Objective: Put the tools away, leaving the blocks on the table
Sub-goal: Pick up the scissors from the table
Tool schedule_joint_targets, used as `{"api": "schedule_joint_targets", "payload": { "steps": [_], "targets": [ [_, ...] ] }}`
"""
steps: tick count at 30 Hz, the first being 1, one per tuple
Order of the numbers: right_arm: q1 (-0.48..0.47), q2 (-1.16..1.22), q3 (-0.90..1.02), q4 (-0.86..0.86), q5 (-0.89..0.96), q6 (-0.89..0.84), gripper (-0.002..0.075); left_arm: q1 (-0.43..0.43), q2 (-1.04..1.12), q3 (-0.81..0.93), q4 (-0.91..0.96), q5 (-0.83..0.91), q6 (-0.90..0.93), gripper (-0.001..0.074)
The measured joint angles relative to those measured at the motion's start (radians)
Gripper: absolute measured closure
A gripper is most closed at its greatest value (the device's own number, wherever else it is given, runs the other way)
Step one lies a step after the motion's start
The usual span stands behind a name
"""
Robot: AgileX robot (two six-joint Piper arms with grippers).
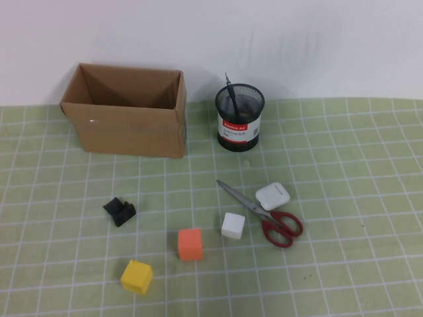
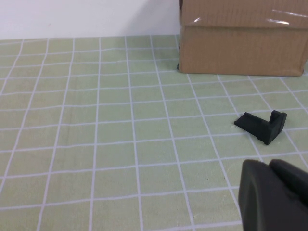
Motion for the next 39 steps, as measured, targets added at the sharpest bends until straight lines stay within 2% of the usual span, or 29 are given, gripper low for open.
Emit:
{"api": "schedule_joint_targets", "payload": {
  "steps": [12, 16, 20, 23, 39],
  "targets": [
    [0.420, 0.520, -0.431, -0.199, 0.093, -0.029, 0.0729, 0.000, 0.000, 0.000, 0.000, 0.000, 0.000, 0.0738],
    [0.494, 0.645, -0.521, -0.221, 0.114, -0.062, 0.0660, 0.000, 0.000, 0.000, 0.000, 0.002, 0.000, 0.0738],
    [0.529, 0.744, -0.615, -0.221, 0.153, -0.078, 0.0494, 0.000, 0.000, 0.000, 0.000, 0.001, 0.000, 0.0738],
    [0.532, 0.801, -0.669, -0.221, 0.191, -0.078, 0.0421, 0.000, 0.000, 0.000, 0.000, 0.001, 0.000, 0.0738],
    [0.531, 0.944, -0.728, -0.280, 0.149, -0.078, 0.0421, 0.000, 0.000, 0.000, 0.000, 0.001, 0.000, 0.0738]
  ]
}}
